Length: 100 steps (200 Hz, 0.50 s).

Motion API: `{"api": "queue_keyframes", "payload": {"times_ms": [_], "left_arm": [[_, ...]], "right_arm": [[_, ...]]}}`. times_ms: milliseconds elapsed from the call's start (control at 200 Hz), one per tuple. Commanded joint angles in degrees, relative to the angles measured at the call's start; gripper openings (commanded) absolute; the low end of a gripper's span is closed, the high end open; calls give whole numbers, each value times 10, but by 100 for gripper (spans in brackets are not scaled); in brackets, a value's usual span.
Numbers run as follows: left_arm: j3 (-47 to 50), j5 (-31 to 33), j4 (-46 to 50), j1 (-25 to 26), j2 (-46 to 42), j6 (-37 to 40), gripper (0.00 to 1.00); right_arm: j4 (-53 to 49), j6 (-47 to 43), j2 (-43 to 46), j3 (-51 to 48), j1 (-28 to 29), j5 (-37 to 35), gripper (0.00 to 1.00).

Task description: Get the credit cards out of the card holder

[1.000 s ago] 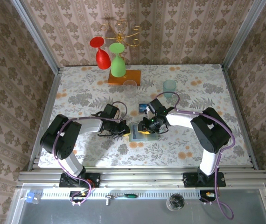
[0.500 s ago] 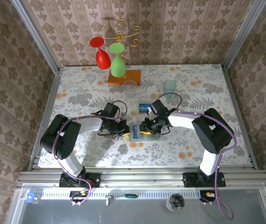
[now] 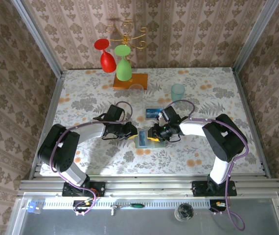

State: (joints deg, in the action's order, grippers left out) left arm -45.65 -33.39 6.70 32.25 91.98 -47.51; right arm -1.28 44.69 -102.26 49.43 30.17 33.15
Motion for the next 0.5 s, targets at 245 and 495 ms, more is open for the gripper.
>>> {"api": "queue_keyframes", "payload": {"times_ms": [245, 495], "left_arm": [[-34, -58, -54, 19, 50, -25, 23], [-43, -67, -65, 26, 72, -32, 23]], "right_arm": [[2, 6, 8, -16, -7, -5, 29], [2, 6, 6, -14, -7, -1, 29]]}}
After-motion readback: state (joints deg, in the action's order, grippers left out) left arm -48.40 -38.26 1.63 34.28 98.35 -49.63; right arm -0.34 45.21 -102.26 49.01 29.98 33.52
